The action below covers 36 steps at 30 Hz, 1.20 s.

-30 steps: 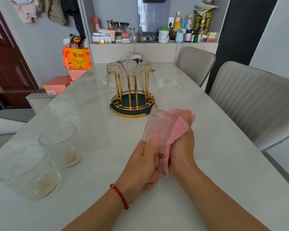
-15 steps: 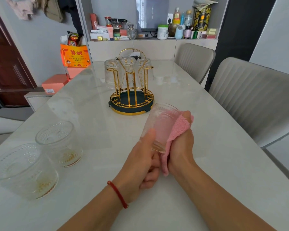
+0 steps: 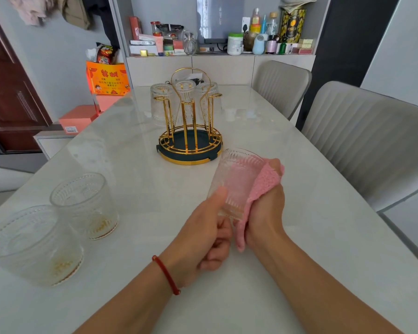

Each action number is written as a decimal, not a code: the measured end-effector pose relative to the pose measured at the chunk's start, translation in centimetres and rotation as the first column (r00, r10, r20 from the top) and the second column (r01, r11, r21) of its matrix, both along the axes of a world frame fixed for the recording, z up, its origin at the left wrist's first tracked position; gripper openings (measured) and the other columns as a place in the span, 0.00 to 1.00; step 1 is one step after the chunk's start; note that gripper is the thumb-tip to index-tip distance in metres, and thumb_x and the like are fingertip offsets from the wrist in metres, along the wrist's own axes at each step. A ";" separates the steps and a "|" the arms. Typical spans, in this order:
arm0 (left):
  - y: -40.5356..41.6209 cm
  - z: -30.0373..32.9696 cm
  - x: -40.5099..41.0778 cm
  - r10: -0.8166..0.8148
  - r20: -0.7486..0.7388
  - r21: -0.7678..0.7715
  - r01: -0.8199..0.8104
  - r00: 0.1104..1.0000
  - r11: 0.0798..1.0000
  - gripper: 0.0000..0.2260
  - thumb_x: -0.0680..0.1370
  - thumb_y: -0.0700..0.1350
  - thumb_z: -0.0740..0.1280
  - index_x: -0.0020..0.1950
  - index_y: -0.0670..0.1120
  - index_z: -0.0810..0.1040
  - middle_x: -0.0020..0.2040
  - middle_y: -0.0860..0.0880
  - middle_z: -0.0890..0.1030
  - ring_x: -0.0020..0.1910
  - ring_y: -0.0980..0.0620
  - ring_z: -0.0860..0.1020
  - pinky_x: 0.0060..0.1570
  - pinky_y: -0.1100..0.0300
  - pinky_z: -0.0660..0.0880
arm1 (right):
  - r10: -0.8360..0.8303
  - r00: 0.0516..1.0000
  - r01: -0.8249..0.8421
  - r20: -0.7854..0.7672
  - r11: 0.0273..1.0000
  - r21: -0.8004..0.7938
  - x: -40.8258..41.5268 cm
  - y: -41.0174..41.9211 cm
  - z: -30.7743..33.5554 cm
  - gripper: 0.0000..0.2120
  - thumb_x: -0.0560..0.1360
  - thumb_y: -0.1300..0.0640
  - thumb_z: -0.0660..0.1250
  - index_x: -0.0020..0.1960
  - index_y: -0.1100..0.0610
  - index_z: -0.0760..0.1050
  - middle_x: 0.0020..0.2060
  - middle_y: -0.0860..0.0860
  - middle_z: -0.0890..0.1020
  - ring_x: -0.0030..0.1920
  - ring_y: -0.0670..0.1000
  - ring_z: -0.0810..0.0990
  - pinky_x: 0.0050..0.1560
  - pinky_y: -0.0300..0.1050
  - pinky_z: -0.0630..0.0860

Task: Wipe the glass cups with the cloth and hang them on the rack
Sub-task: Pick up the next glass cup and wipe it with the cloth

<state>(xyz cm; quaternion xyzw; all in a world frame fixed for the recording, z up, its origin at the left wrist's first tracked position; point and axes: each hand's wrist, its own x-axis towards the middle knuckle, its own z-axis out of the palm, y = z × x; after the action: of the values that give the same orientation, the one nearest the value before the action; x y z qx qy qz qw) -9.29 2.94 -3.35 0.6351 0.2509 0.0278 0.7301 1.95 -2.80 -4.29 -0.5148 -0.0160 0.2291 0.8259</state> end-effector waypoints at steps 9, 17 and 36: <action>2.4 0.6 -0.3 -0.024 0.187 -0.234 0.068 0.982 0.970 0.27 0.79 0.65 0.58 0.56 0.40 0.74 0.43 0.40 0.76 0.24 0.49 0.69 0.21 0.60 0.71 | 0.137 0.988 -0.112 -0.069 0.953 0.281 1.3 -1.1 2.3 0.25 0.81 0.36 0.55 0.44 0.52 0.81 0.38 0.52 0.84 0.34 0.51 0.83 0.36 0.44 0.77; 3.7 -0.1 -0.3 0.146 0.320 -0.065 -0.132 0.936 0.989 0.25 0.77 0.57 0.70 0.67 0.41 0.78 0.50 0.38 0.83 0.42 0.43 0.81 0.41 0.51 0.81 | 0.187 0.982 -0.191 0.042 0.967 0.168 3.3 -3.0 3.6 0.27 0.79 0.34 0.58 0.69 0.50 0.77 0.48 0.44 0.83 0.43 0.47 0.78 0.37 0.42 0.71; 6.0 1.1 -0.7 0.416 0.181 0.081 -0.435 0.891 0.897 0.27 0.82 0.58 0.57 0.25 0.50 0.69 0.23 0.54 0.66 0.21 0.55 0.61 0.25 0.65 0.56 | 0.766 0.045 -0.195 0.641 0.636 -0.746 -0.9 -4.8 2.6 0.10 0.70 0.42 0.77 0.47 0.40 0.77 0.44 0.35 0.80 0.45 0.40 0.78 0.45 0.38 0.75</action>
<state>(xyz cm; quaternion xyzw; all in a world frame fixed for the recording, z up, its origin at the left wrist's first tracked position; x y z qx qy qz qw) -10.01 8.90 -2.20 0.6028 0.3228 0.2528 0.6845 1.06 -7.62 -1.66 -0.6799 -0.6282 0.1453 0.3494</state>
